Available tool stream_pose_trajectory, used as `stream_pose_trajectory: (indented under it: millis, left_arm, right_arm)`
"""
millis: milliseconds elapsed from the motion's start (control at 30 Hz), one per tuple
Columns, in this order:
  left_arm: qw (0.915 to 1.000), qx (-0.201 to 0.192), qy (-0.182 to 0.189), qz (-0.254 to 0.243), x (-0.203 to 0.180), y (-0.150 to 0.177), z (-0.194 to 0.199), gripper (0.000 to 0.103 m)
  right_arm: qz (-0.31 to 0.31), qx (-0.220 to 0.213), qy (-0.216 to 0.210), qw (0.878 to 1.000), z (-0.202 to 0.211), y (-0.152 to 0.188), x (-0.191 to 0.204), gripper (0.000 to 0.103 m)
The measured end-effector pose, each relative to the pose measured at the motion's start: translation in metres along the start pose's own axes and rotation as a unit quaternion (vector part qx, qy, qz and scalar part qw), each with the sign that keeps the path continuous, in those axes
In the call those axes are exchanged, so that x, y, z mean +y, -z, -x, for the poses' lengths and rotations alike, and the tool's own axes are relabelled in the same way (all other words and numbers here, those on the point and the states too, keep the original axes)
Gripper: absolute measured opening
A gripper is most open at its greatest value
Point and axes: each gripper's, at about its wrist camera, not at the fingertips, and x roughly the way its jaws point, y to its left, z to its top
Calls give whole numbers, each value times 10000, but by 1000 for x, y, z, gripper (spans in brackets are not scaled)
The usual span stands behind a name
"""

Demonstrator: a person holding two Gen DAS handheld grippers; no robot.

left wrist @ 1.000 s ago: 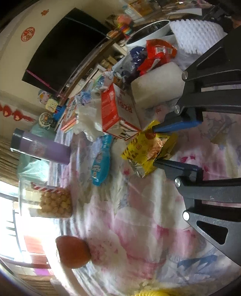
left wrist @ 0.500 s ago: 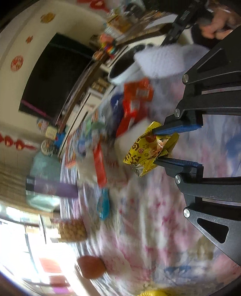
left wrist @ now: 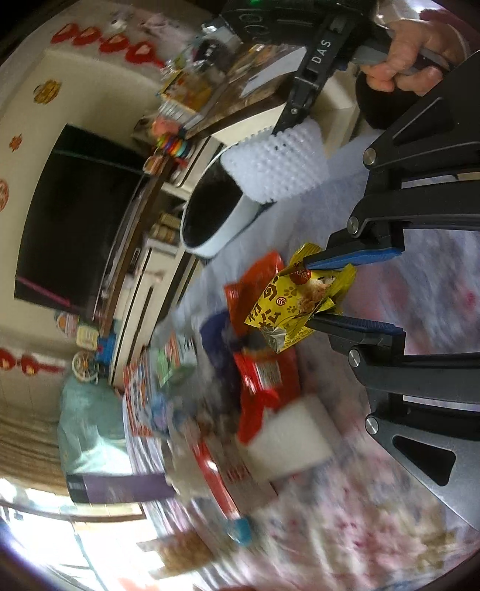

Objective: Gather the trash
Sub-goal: 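Carry the yellow wrapper and foam tray over the trash bin and release both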

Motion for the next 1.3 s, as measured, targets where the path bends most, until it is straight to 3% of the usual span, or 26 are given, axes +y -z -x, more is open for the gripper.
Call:
stream_pose_trajectory:
  millis: [633,1300]
  left_arm:
    - [9968,74,183,-781,-48,-66,-85,23]
    - [9931,279,293,-1098,-78,-117,-159,24]
  right_arm:
    - [-210,-190,532,9982,7,-54,-51,12]
    - [-320,119,868,9956,-16,-94,-101,12]
